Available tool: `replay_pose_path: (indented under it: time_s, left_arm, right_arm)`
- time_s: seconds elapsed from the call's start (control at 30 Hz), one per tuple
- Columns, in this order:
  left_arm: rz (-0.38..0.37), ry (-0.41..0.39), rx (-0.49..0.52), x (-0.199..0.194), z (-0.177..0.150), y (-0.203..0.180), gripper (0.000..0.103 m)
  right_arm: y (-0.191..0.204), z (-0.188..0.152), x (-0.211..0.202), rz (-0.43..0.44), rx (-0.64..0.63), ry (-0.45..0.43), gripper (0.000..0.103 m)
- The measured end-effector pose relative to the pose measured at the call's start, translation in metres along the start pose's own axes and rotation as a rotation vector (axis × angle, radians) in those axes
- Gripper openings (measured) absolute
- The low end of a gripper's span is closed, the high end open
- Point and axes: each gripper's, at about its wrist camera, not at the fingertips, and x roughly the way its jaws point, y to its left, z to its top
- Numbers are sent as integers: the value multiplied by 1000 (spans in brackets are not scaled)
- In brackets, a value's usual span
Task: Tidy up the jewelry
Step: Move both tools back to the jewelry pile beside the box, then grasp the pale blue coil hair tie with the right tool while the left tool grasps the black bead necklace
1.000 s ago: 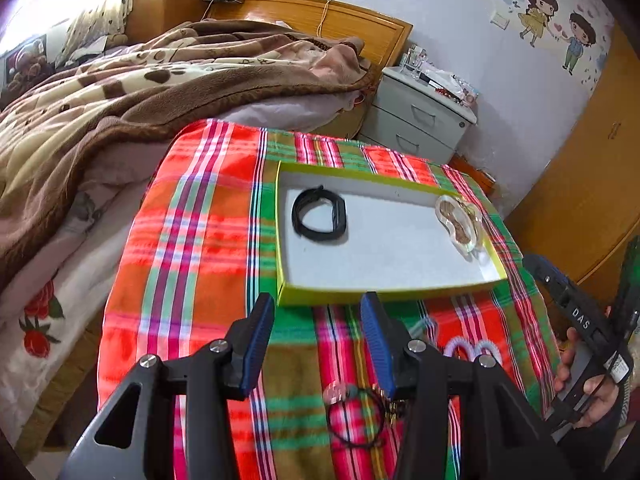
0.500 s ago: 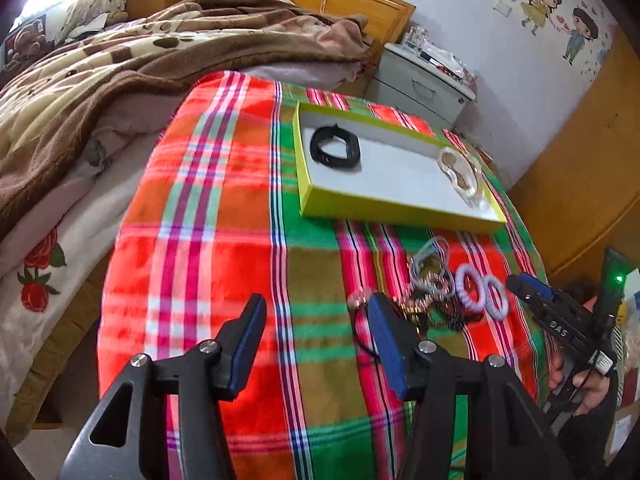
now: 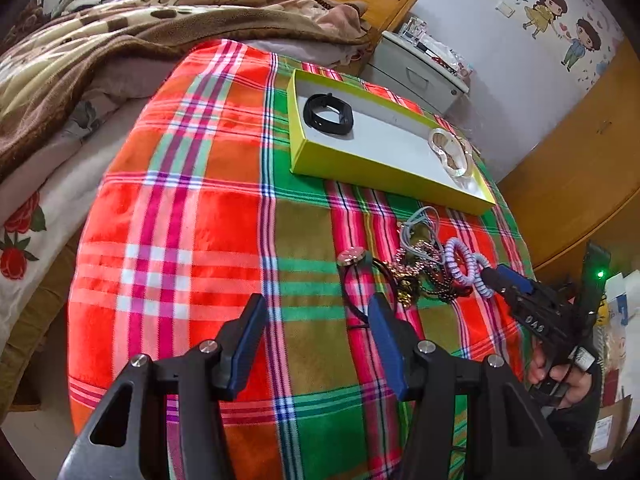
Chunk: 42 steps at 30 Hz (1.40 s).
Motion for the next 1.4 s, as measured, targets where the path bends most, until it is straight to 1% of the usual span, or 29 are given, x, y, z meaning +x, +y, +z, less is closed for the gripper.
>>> replay_pose_path:
  time_s: [0.03,0.1,0.13,0.17,0.2,0.27,0.47,0.6,0.77,0.87,0.97,1.07,1.13,1.23,1.4]
  left_arm:
    - [1,1,-1,0,-1,0,54]
    - [19,2,15,1,-2,-3,54]
    - [22,5,18,2,-1,-4,54]
    - [26,10,18,3,-1,-5,54]
    - [30,15,20,4,-2,-6,54]
    - [31,20,24,6,-1,-7,54]
    - [46,26,45,11,0,-14,54]
    - [57,15,77,13,3,-22,54]
    - [74,8,113,18,9,-29,54]
    - [115,6,147,23,13,-34,54]
    - [139,6,199,30,16,-40,54]
    - [182,22,256,40,15,-46,54]
    - [205,18,299,43,14,-51,54]
    - [197,14,314,45,16,-52,54]
    - [224,9,356,50,17,-57,54]
  right_arm:
    - [2,0,0,0,-3,-2,34]
    - [1,-1,-1,6,-2,-5,24]
    - [1,-2,-2,2,2,-7,21]
    - [0,-2,-2,-1,6,-9,14]
    - [-1,-3,-2,0,11,-12,12]
    - [-4,-4,-4,4,22,-16,11]
    - [-17,-5,-11,6,81,-54,10]
    - [-28,-5,-19,8,123,-82,10]
    - [-35,-5,-27,10,146,-111,10]
    - [-39,-5,-31,12,161,-121,10]
    - [-42,-5,-34,14,173,-131,10]
    - [-41,-4,-35,12,170,-137,10]
    - [-41,-4,-36,15,170,-141,10]
    - [-40,-3,-37,18,171,-145,10]
    - [-35,-1,-34,23,162,-142,10]
